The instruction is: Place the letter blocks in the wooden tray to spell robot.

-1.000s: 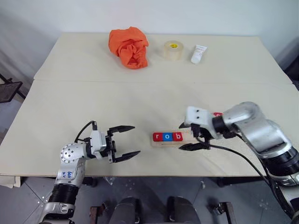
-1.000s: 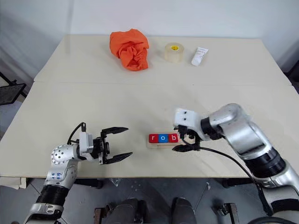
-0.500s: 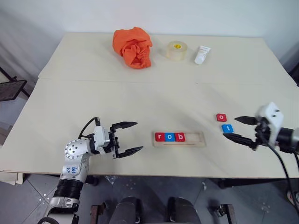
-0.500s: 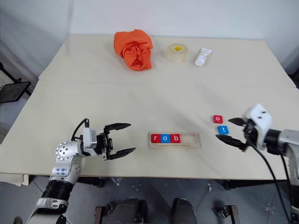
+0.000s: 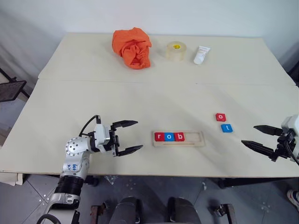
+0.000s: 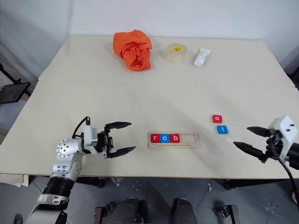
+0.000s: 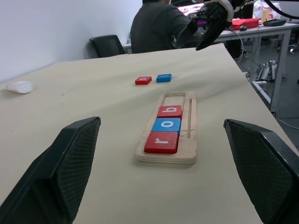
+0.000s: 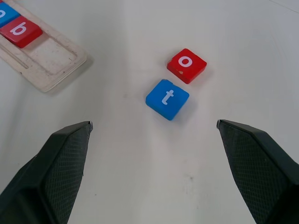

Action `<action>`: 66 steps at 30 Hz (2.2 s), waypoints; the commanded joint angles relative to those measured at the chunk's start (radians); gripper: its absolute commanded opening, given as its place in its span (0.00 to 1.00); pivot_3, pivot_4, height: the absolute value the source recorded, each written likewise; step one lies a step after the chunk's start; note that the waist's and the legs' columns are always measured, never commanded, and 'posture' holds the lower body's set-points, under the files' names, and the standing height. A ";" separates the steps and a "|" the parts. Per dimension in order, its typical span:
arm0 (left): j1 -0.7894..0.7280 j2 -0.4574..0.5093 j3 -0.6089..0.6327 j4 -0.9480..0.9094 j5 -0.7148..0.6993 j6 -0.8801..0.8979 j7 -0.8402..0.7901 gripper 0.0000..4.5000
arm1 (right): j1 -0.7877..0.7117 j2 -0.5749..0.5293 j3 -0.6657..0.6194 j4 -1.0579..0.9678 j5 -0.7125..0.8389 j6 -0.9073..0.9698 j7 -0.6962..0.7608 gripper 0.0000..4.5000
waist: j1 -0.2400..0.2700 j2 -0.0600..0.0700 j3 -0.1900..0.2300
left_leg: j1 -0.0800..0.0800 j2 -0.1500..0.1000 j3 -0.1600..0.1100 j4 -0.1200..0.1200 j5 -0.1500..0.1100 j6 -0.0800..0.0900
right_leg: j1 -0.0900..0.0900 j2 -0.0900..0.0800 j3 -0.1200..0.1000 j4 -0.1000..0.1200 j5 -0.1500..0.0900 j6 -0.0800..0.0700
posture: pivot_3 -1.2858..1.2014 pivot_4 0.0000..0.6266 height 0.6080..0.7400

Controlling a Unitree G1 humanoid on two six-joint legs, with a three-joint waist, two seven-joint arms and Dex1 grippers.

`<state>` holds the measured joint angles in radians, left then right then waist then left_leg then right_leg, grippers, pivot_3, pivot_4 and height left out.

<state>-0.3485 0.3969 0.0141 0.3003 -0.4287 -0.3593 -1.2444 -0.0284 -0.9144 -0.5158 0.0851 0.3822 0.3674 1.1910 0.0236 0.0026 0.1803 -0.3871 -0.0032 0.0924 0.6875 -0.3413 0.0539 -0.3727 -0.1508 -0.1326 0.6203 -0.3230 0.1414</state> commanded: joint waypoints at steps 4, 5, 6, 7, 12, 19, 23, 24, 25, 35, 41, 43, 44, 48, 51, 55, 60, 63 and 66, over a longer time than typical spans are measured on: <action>-0.009 0.010 0.015 -0.001 -0.009 -0.008 -0.011 1.00 | -0.005 -0.034 -0.027 0.002 0.016 -0.008 -0.028 0.99 | 0.001 0.000 0.000 | 0.000 0.000 0.000 0.000 0.000 0.000 | 0.000 0.000 0.000 0.000 0.000 0.000 | 0.52 0.24 1.00; -0.009 0.010 0.016 -0.001 -0.009 -0.009 -0.012 1.00 | -0.005 -0.034 -0.026 0.001 0.017 -0.007 -0.029 0.99 | 0.002 0.000 0.000 | 0.000 0.000 0.000 0.000 0.000 0.000 | 0.000 0.000 0.000 0.000 0.000 0.000 | 0.52 0.24 1.00; -0.009 0.010 0.017 0.000 -0.009 -0.009 -0.013 1.00 | -0.006 -0.035 -0.024 -0.002 0.018 -0.005 -0.031 0.99 | 0.002 0.000 0.000 | 0.000 0.000 0.000 0.000 0.000 0.000 | 0.000 0.000 0.000 0.000 0.000 0.000 | 0.52 0.24 1.00; -0.009 0.009 0.017 0.001 -0.009 -0.009 -0.014 1.00 | -0.006 -0.036 -0.023 -0.004 0.020 -0.002 -0.033 0.99 | 0.003 0.000 0.000 | 0.000 0.000 0.000 0.001 0.000 0.000 | 0.000 0.000 0.000 0.000 0.000 0.000 | 0.52 0.24 1.00; -0.014 0.007 0.020 0.012 -0.010 -0.016 -0.018 1.00 | -0.011 -0.040 -0.020 -0.011 0.026 0.004 -0.042 0.99 | 0.001 0.000 0.000 | 0.000 0.000 0.000 0.001 0.000 0.000 | 0.000 0.000 0.000 0.000 0.000 0.000 | 0.52 0.24 1.00; -0.015 0.004 0.022 0.021 -0.010 -0.024 -0.020 1.00 | -0.024 -0.049 -0.012 -0.025 0.040 0.022 -0.053 0.99 | 0.001 0.000 0.000 | 0.000 0.000 0.000 0.001 0.000 0.000 | 0.000 0.000 0.000 0.000 0.000 0.000 | 0.52 0.24 1.00; -0.017 0.003 0.023 0.026 -0.010 -0.029 -0.019 1.00 | -0.085 -0.066 0.037 -0.022 0.031 0.087 -0.087 0.99 | 0.000 0.000 0.000 | 0.000 0.000 0.000 0.001 0.000 0.000 | 0.000 0.000 0.000 0.000 0.000 0.000 | 0.52 0.24 1.00; -0.018 0.002 0.024 0.028 -0.010 -0.033 -0.018 1.00 | -0.122 -0.069 0.067 -0.019 0.025 0.117 -0.107 0.99 | -0.001 0.000 0.000 | 0.000 0.000 0.000 0.001 0.000 0.000 | 0.000 0.000 0.000 0.000 0.000 0.000 | 0.52 0.24 1.00; -0.018 0.001 0.025 0.029 -0.010 -0.035 -0.018 1.00 | -0.146 -0.071 0.087 -0.017 0.021 0.138 -0.121 0.99 | -0.003 0.000 0.000 | 0.000 0.000 0.000 0.001 0.000 0.000 | 0.000 0.000 0.000 0.000 0.000 0.000 | 0.52 0.24 1.00; 0.034 -0.016 0.021 -0.033 -0.007 -0.040 0.018 1.00 | -0.427 0.152 0.269 0.032 -0.080 0.319 -0.519 0.99 | -0.001 0.000 0.000 | -0.001 0.000 -0.001 0.002 0.000 0.000 | -0.001 0.000 0.000 0.001 0.000 0.000 | 0.52 0.24 1.00; 0.077 -0.014 0.019 -0.088 -0.008 -0.028 0.047 1.00 | -0.441 0.246 0.297 0.025 -0.118 0.339 -0.658 0.99 | -0.001 0.000 0.000 | -0.002 0.000 -0.002 0.002 0.000 0.000 | -0.001 0.000 -0.001 0.002 0.000 0.000 | 0.52 0.24 1.00; 0.085 -0.013 0.019 -0.098 -0.007 -0.027 0.054 1.00 | -0.444 0.270 0.294 0.038 -0.136 0.332 -0.710 0.99 | -0.003 0.000 0.000 | -0.002 0.000 -0.002 0.002 0.000 0.000 | -0.001 0.000 0.000 0.002 0.000 0.000 | 0.52 0.24 1.00; 0.089 -0.013 0.019 -0.104 -0.007 -0.026 0.058 1.00 | -0.440 0.282 0.297 0.040 -0.146 0.330 -0.732 0.99 | -0.003 0.000 0.000 | -0.002 0.000 -0.002 0.002 0.000 0.000 | -0.001 0.000 0.000 0.002 0.000 0.000 | 0.52 0.24 1.00; 0.098 -0.012 0.017 -0.114 -0.007 -0.026 0.067 1.00 | -0.430 0.319 0.291 0.021 -0.154 0.347 -0.791 0.99 | -0.005 0.001 0.000 | -0.002 0.000 -0.001 0.002 0.000 0.000 | -0.002 0.000 0.000 0.002 0.000 0.000 | 0.52 0.24 1.00; 0.104 -0.011 0.018 -0.119 -0.008 -0.027 0.069 1.00 | -0.421 0.347 0.281 -0.019 -0.150 0.393 -0.840 0.99 | -0.007 0.001 0.000 | -0.002 0.000 -0.001 0.002 0.000 0.000 | -0.002 0.000 0.000 0.002 0.000 0.000 | 0.52 0.24 1.00; 0.104 -0.011 0.017 -0.117 -0.006 -0.029 0.072 1.00 | -0.401 0.389 0.280 -0.085 -0.145 0.449 -0.891 0.87 | -0.010 0.001 0.000 | -0.002 0.001 -0.001 0.002 0.000 0.000 | -0.002 0.000 0.000 0.002 0.000 0.000 | 0.52 0.24 1.00; 0.097 -0.012 0.015 -0.110 -0.006 -0.029 0.070 1.00 | -0.388 0.416 0.273 -0.154 -0.142 0.496 -0.925 0.48 | -0.008 0.001 0.000 | -0.002 0.000 -0.002 0.002 0.000 0.000 | -0.002 0.000 0.000 0.002 0.000 0.000 | 0.52 0.24 1.00; 0.090 -0.011 0.015 -0.099 -0.007 -0.030 0.064 1.00 | -0.378 0.418 0.271 -0.191 -0.143 0.500 -0.934 0.32 | -0.008 0.001 0.000 | -0.002 0.000 -0.001 0.002 0.000 0.000 | -0.002 0.000 0.000 0.002 0.000 0.000 | 0.52 0.24 1.00; 0.081 -0.008 0.014 -0.088 -0.011 -0.026 0.052 1.00 | -0.380 0.434 0.238 -0.270 -0.115 0.538 -0.953 0.32 | -0.011 0.001 0.000 | -0.002 0.000 -0.001 0.001 0.000 0.000 | -0.002 0.000 0.000 0.002 0.000 0.000 | 0.52 0.24 1.00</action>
<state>-0.2614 0.3847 0.0272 0.2156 -0.4294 -0.3812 -1.1849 -0.4043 -0.4866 -0.2335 -0.1004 0.2423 0.8901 0.2524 0.0128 0.0033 0.1800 -0.3892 -0.0028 0.0913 0.6889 -0.3413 0.0537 -0.3749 -0.1505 -0.1326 0.6221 -0.3231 0.1413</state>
